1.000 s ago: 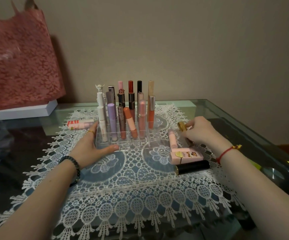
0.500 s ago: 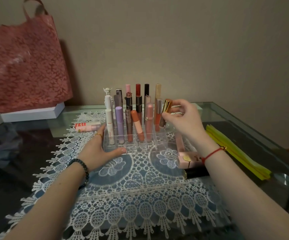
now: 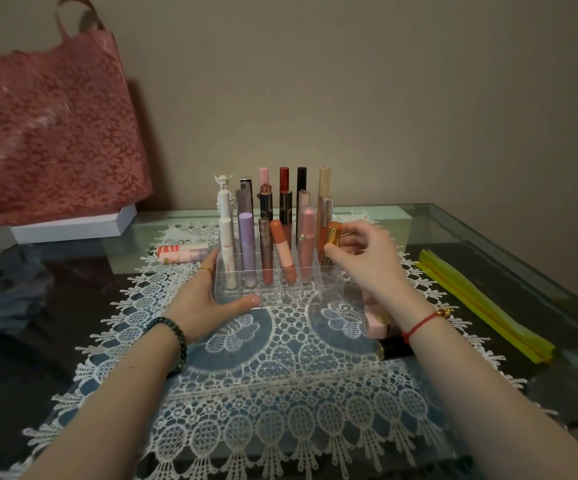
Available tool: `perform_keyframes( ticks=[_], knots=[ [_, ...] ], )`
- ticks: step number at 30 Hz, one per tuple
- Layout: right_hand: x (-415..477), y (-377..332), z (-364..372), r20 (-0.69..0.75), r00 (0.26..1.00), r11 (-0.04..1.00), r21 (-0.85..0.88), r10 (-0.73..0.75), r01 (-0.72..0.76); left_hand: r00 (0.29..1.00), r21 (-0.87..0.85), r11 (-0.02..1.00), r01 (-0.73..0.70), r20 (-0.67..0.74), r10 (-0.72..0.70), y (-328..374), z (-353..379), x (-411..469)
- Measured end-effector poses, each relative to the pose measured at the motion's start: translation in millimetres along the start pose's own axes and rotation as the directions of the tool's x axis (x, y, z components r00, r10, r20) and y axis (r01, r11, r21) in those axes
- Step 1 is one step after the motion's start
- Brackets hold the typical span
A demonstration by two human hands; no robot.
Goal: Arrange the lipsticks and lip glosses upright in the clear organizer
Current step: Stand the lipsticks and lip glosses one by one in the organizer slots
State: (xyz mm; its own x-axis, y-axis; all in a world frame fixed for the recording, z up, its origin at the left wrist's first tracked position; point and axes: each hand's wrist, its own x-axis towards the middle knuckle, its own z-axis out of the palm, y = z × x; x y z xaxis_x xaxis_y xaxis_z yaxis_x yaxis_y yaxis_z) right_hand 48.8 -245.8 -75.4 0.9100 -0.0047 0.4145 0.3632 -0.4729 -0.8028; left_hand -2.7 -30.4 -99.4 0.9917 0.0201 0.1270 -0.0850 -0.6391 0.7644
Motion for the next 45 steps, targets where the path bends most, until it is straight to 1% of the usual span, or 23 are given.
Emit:
perform_keyframes(
  ticks=[7, 13, 24, 29, 33, 35, 37, 38, 40, 41, 42, 43, 44, 45],
  knots=[
    [1, 5, 6, 0.017, 1.0, 1.0, -0.029, 0.0, 0.0, 1.0, -0.015, 1.0, -0.004, -0.01, 0.004, -4, 1, 1],
    [1, 6, 7, 0.017, 1.0, 0.997, -0.072, -0.019, 0.02, 1.0, 0.011, 1.0, -0.011, -0.01, 0.011, 0, 0, -1],
    [1, 7, 6, 0.008, 1.0, 0.998, -0.065, -0.023, 0.024, 1.0, 0.019, 1.0, -0.016, -0.005, 0.016, -1, 0, 1],
    [1, 1, -9, -0.064, 0.997, 0.999, -0.006, -0.036, 0.036, 1.0, -0.003, 1.0, -0.014, 0.011, 0.014, -4, 0, 2],
    [0, -4, -29, -0.148, 0.986, 0.996, 0.023, -0.08, 0.084, 1.0, 0.049, 0.999, -0.024, 0.001, 0.024, -3, 1, 2],
    [-1, -8, -41, -0.164, 0.982, 0.995, 0.031, -0.089, 0.095, 1.0, 0.037, 0.999, -0.003, -0.006, 0.003, -1, 1, 3],
    [-4, -13, -53, -0.164, 0.981, 0.993, 0.021, -0.108, 0.113, 0.998, -0.052, 0.998, 0.016, -0.057, -0.019, 2, 0, 5],
    [-7, -15, -60, -0.157, 0.98, 0.992, 0.007, -0.12, 0.123, 0.994, -0.098, 0.995, 0.014, -0.105, -0.025, 4, -1, 5],
    [-15, -16, -74, -0.113, 0.983, 0.99, -0.023, -0.142, 0.14, 0.96, -0.165, 0.986, -0.02, -0.278, -0.027, 7, -2, 4],
    [-20, -16, -80, -0.074, 0.986, 0.988, -0.045, -0.151, 0.148, 0.923, -0.192, 0.98, -0.059, -0.385, -0.02, 8, -4, 4],
    [-26, -15, -86, -0.027, 0.987, 0.986, -0.072, -0.156, 0.153, 0.871, -0.194, 0.974, -0.12, -0.492, 0.01, 10, -6, 3],
    [-32, -13, -91, 0.024, 0.988, 0.983, -0.098, -0.155, 0.157, 0.814, -0.165, 0.967, -0.192, -0.578, 0.064, 14, -7, 1],
    [-38, -11, -97, 0.076, 0.986, 0.979, -0.127, -0.149, 0.157, 0.764, -0.12, 0.957, -0.264, -0.631, 0.132, 20, -6, -3],
    [-44, -8, -100, 0.131, 0.982, 0.974, -0.16, -0.138, 0.158, 0.739, -0.082, 0.942, -0.326, -0.643, 0.2, 28, -4, -7]
  ],
)
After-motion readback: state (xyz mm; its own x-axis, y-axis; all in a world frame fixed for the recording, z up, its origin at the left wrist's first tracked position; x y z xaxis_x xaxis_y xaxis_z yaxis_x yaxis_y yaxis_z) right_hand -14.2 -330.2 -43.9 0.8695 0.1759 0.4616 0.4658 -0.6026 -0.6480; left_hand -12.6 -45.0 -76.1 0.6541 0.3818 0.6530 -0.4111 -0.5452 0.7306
